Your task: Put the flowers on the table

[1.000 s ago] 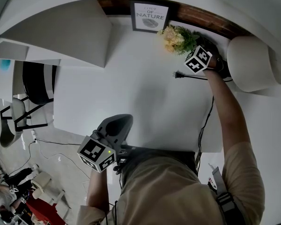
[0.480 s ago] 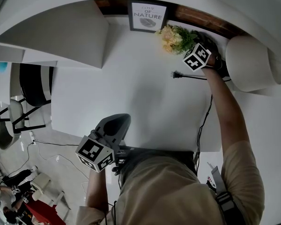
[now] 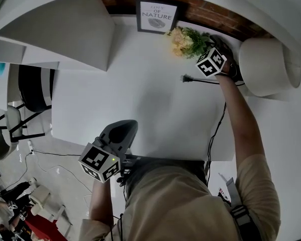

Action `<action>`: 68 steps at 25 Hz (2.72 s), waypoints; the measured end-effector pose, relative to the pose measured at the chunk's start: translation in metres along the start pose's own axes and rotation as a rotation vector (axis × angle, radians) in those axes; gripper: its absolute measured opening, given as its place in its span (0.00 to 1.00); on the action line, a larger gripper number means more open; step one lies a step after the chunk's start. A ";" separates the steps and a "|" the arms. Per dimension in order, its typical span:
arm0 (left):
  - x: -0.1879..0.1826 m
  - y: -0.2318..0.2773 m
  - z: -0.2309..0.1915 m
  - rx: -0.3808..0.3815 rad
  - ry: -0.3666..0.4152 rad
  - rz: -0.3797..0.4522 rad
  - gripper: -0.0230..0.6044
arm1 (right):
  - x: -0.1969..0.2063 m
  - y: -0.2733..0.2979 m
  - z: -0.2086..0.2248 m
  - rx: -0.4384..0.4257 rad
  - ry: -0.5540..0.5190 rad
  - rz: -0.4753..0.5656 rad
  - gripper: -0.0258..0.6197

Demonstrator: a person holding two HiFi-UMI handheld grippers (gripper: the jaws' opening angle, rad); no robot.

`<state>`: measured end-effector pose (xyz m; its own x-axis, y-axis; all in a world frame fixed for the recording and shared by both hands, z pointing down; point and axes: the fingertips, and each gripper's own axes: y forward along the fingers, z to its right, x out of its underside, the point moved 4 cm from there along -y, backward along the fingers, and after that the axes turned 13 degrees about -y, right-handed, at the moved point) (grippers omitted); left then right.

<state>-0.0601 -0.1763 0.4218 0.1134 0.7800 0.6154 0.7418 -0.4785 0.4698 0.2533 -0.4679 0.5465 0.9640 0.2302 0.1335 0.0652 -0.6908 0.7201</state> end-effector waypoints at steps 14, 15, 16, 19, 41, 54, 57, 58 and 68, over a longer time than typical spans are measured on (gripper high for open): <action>0.008 -0.001 -0.005 -0.001 0.005 0.002 0.05 | 0.016 -0.012 0.008 0.039 0.192 -0.025 0.34; 0.008 0.000 -0.005 0.000 0.009 0.001 0.05 | 0.020 -0.012 0.008 0.034 0.221 -0.034 0.34; 0.008 -0.001 -0.004 0.000 0.012 0.000 0.05 | 0.023 -0.011 0.008 0.029 0.241 -0.040 0.34; 0.010 -0.003 -0.006 -0.007 0.012 -0.005 0.05 | 0.027 -0.012 0.007 0.021 0.183 -0.054 0.35; 0.004 -0.017 -0.008 -0.014 0.022 0.062 0.05 | 0.020 -0.060 0.006 0.083 0.443 0.116 0.34; 0.010 -0.028 -0.008 -0.012 0.017 0.076 0.05 | 0.021 -0.056 -0.016 -0.030 0.318 0.028 0.34; 0.013 -0.031 -0.007 -0.020 0.013 0.070 0.05 | 0.027 -0.040 -0.016 -0.028 0.295 -0.022 0.34; 0.015 -0.032 -0.008 -0.026 0.010 0.067 0.05 | 0.028 -0.035 -0.016 -0.027 0.287 -0.035 0.34; 0.017 -0.029 -0.014 -0.075 -0.015 0.035 0.05 | 0.036 -0.002 -0.005 -0.023 0.257 -0.080 0.34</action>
<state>-0.0890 -0.1547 0.4271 0.1486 0.7677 0.6233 0.6855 -0.5342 0.4946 0.2867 -0.4544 0.5531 0.8588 0.4516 0.2420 0.1297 -0.6486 0.7500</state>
